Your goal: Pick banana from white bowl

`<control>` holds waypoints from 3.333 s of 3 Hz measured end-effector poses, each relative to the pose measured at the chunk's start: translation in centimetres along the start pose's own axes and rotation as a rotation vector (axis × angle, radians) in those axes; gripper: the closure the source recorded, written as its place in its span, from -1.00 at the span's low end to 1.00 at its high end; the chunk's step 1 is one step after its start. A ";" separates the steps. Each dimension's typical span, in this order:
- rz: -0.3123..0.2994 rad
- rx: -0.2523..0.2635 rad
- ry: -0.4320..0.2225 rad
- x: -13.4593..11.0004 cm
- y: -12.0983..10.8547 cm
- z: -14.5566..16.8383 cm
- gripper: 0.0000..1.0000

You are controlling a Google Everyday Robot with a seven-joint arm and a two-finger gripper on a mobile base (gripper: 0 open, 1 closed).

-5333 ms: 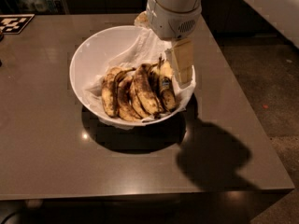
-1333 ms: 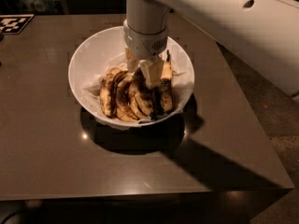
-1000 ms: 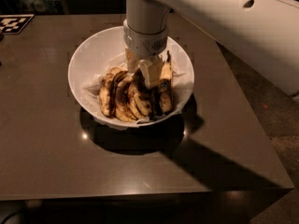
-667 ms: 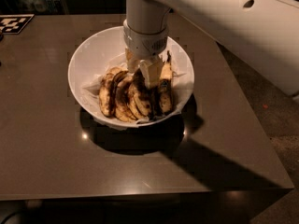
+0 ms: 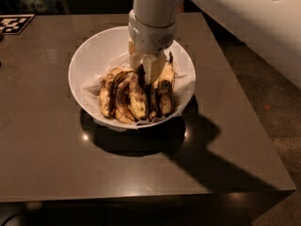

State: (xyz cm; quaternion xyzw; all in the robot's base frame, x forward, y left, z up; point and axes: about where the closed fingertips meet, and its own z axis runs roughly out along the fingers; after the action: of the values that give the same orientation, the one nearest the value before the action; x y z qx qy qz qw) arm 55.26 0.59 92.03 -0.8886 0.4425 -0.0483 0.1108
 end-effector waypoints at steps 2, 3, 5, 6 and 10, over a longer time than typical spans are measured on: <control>0.057 0.108 -0.015 -0.6 1.4 -5.0 1.00; 0.070 0.138 -0.024 -0.6 1.8 -6.3 1.00; 0.073 0.157 -0.018 -0.7 2.1 -7.4 0.61; 0.073 0.157 -0.018 -0.7 2.1 -7.4 0.18; 0.072 0.158 -0.018 -0.7 2.1 -7.4 -1.00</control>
Offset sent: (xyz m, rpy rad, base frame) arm -0.0373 -0.0228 0.0665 0.1219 -0.0896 -0.0892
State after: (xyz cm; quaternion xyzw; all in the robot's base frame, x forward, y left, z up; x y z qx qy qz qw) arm 51.82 -1.18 98.70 -0.8610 0.4681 -0.0712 0.1859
